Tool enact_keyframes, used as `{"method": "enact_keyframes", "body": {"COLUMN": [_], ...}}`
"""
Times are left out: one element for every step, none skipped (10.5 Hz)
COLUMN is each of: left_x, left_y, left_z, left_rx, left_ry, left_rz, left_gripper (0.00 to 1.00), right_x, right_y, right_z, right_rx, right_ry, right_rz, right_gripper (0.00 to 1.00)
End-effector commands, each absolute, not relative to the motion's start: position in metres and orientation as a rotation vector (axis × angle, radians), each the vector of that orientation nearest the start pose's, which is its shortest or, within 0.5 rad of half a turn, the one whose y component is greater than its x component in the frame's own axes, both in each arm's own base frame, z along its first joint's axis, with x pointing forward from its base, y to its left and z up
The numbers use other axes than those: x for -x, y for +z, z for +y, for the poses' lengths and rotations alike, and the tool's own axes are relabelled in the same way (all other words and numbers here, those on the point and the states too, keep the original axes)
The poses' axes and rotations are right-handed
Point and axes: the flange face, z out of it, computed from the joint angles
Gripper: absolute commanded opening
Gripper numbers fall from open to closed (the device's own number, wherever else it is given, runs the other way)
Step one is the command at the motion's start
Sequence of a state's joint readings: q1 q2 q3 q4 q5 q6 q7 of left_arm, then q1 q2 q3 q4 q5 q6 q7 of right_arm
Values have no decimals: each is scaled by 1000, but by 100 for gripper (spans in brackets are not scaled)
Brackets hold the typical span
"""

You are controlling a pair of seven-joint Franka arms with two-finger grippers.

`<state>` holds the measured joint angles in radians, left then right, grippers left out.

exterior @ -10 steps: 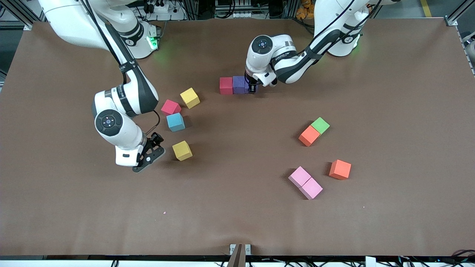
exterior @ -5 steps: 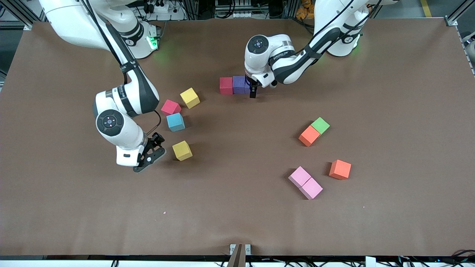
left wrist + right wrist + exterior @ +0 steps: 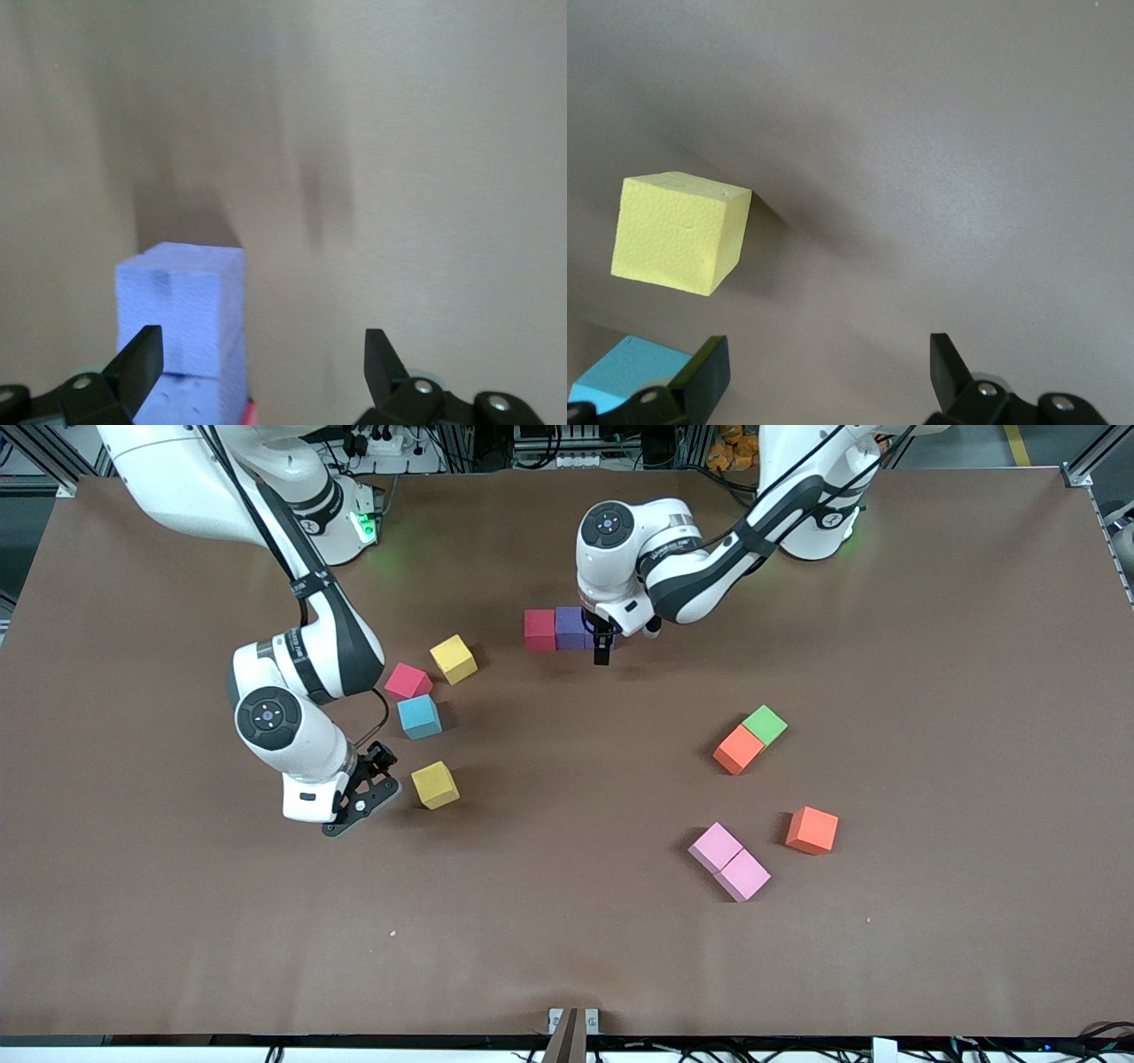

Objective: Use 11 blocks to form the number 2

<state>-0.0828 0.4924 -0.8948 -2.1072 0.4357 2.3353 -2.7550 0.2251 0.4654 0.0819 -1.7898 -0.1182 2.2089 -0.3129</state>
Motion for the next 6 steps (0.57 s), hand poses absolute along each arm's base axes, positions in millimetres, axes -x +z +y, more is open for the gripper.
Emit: {"method": "enact_keyframes", "body": {"left_x": [-355,-369,-390,-414,-442,-470], "left_y": [282,284,284,289,295,301], "left_z": [-451,-438,-420,-402,-384,-369], "left_rx": [2173,2210,2263,2308,2372,2424], "left_ry": [43,34,37,41,55,73], "left_rz": [-2208,-2147,-2088,-2051,-2007,-1985], "left_gripper": [100,100,100,100,100,100], "right_x": [-625,-622,-620,-617,-613,-613], "right_y": [286,282,279,274,267,261], "right_z": [195,204,216,228,242,244], "right_rx": [3018,3024,3037,3047,3048,3048], "right_ry": [65,59,42,31,27,34], "right_rz": [-1014,-986,-940,-903,-893,-888], "right_gripper": [100,100,100,100,100,100]}}
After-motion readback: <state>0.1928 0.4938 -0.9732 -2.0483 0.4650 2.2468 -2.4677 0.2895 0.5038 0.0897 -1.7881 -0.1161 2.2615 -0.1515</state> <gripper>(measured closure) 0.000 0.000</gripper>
